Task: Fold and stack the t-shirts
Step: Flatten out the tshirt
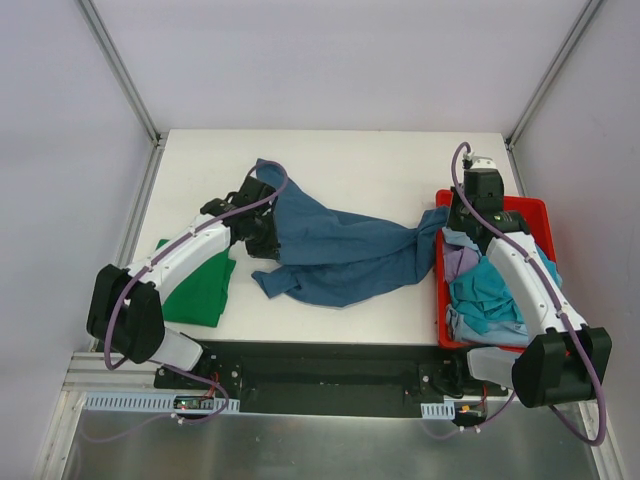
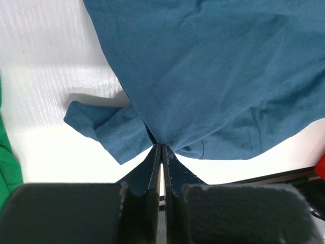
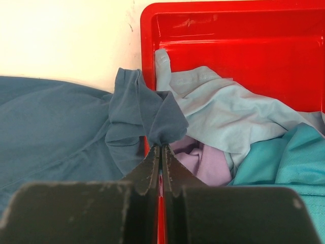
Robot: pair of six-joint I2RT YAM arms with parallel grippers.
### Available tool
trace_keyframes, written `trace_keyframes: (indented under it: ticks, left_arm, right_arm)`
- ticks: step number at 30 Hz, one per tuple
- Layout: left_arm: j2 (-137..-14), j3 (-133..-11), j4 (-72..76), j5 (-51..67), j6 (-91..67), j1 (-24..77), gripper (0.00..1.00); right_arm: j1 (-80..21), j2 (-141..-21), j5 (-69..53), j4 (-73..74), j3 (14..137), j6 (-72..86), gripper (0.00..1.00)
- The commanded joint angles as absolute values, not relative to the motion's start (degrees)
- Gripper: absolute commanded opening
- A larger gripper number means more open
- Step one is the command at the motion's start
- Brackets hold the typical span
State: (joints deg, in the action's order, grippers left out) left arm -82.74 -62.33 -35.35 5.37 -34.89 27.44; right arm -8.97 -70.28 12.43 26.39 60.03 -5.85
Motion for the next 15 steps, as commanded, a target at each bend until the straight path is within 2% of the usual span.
trace_keyframes:
  ticks: [1,6,11,15]
  left_arm:
    - [-83.58,-61.53,-34.20,8.41,-33.14,28.04,0.00]
    - [-89.55,-64.06,-24.19,17.75,-33.93,30.58,0.00]
    - [-100.43,-75.47,-22.15,15.82,-32.26,31.64,0.00]
    - [-106.17,-79.54,-22.94,16.61,-31.64,31.64,0.00]
  right_arm:
    - [-8.79,-68.47,10.29,26.28,59.24,-6.59,0.00]
    - [-8.79,-68.99,8.09,25.66,58.10,-5.98,0.00]
    - [-8.79,-69.35,7.73,25.58,58.10,-5.71,0.00]
    - [-8.88,-68.82,8.17,25.84,57.75,-5.80,0.00]
